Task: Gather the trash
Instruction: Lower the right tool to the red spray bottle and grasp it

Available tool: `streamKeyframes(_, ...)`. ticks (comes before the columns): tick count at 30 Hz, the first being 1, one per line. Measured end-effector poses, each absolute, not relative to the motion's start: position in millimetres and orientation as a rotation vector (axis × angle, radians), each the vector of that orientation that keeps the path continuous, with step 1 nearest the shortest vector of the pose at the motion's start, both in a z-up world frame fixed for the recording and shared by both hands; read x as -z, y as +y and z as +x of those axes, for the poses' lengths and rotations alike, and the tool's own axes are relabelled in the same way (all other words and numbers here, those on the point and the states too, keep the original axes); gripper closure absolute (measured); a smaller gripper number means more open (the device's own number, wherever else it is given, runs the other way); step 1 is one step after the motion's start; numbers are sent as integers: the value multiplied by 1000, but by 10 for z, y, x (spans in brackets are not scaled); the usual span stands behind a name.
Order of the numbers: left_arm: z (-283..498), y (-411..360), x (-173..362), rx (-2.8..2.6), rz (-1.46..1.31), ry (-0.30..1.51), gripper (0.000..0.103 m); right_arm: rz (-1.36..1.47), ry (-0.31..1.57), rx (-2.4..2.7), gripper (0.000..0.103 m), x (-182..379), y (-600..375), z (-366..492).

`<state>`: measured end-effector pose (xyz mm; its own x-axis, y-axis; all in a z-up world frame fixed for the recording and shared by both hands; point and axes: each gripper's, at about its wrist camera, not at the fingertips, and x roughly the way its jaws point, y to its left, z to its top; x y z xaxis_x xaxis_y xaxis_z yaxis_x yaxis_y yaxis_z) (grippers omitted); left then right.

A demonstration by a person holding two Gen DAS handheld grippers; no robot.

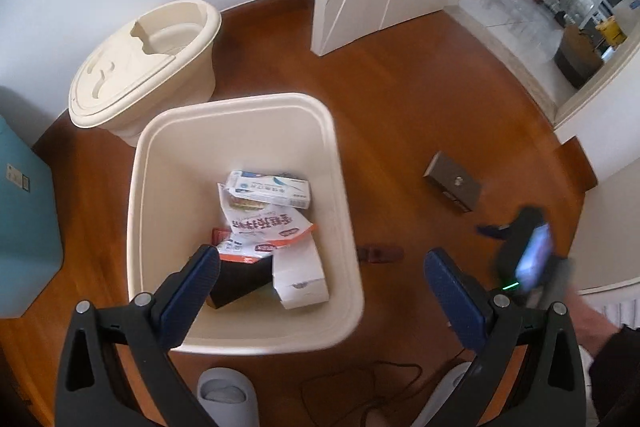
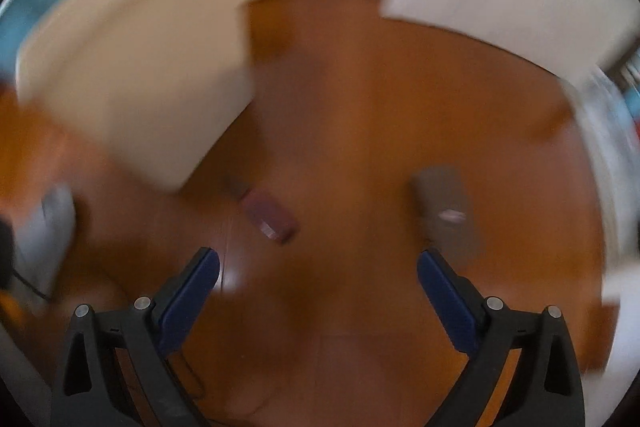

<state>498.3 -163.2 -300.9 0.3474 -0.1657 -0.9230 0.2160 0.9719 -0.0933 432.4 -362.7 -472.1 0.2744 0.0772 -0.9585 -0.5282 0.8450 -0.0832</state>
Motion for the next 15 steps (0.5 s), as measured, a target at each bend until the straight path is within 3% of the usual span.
streamKeyframes(6,5115,-1636,3115,255,96,1186,0,-522,1314,-599,13,5593,-3181,4656)
streamKeyframes(13,5160,-1707,3326,259,137,1231,0,-670,1361,-629,51,6029,-2990,4737)
streamKeyframes(15,5167,-1756,3325,261,154,1219,0,-703,1373,-632,57,6097,-2999,4686)
